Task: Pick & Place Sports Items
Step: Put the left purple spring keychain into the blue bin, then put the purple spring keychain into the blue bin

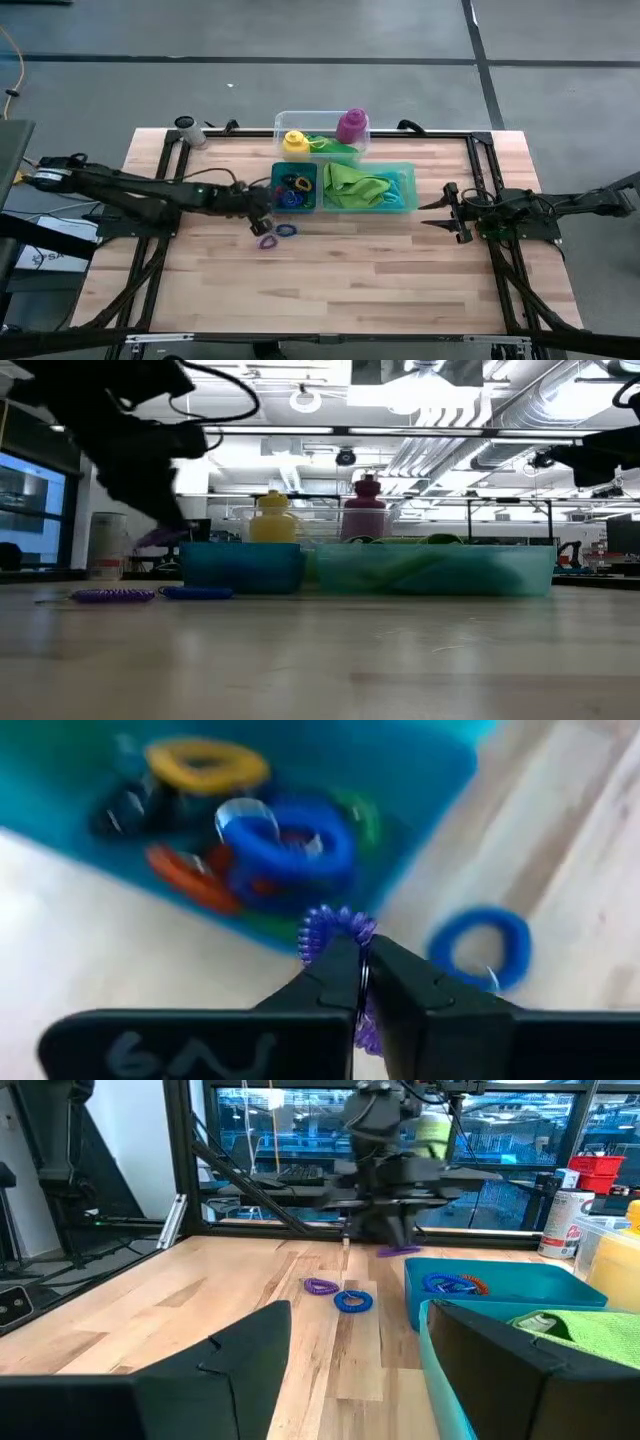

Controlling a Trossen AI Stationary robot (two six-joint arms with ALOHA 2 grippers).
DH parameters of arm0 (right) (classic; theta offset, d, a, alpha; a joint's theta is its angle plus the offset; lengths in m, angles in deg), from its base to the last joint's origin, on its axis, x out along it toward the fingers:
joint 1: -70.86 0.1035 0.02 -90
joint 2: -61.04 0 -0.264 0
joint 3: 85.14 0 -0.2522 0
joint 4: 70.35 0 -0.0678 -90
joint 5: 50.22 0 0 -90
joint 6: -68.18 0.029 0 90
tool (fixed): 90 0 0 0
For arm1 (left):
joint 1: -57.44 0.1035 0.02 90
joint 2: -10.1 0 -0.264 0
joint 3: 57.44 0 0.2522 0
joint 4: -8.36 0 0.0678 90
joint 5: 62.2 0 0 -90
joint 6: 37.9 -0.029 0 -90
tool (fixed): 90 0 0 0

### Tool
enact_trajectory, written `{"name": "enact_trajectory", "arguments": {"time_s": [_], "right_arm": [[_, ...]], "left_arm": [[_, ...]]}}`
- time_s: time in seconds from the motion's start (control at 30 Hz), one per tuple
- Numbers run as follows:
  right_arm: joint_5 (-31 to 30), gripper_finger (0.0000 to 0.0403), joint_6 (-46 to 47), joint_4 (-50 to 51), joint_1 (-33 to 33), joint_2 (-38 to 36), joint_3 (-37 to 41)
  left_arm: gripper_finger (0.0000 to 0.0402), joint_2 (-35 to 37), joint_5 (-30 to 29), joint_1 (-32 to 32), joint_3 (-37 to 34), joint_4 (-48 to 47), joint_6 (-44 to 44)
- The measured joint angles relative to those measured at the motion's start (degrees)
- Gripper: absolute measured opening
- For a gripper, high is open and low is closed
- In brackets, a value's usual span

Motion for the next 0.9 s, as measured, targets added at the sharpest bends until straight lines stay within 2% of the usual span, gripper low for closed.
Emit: {"name": "enact_trajectory", "arguments": {"time_s": [0.3,0.53,0.63,0.9], "right_arm": [[0.0,0.0189,-0.01,0.0,0.0,0.02,0.02],[0.0,0.0189,0.01,0.0,-0.02,0.02,0.0],[0.0,0.0189,0.0,0.0,0.0,0.01,0.01],[0.0,0.0189,0.01,0.0,0.0,0.01,0.0]], "left_arm": [[0.0001,-1.51,-3.08,5.81,0.09,12.91,-17.42],[0.0004,-4.47,-3.2,8.81,0.11,18.48,-24.3],[0.0027,-5.44,-3.19,9.51,0.11,18.76,-24.49],[0.0131,-5.64,-3.15,8.78,0.11,17.5,-23.72]]}}
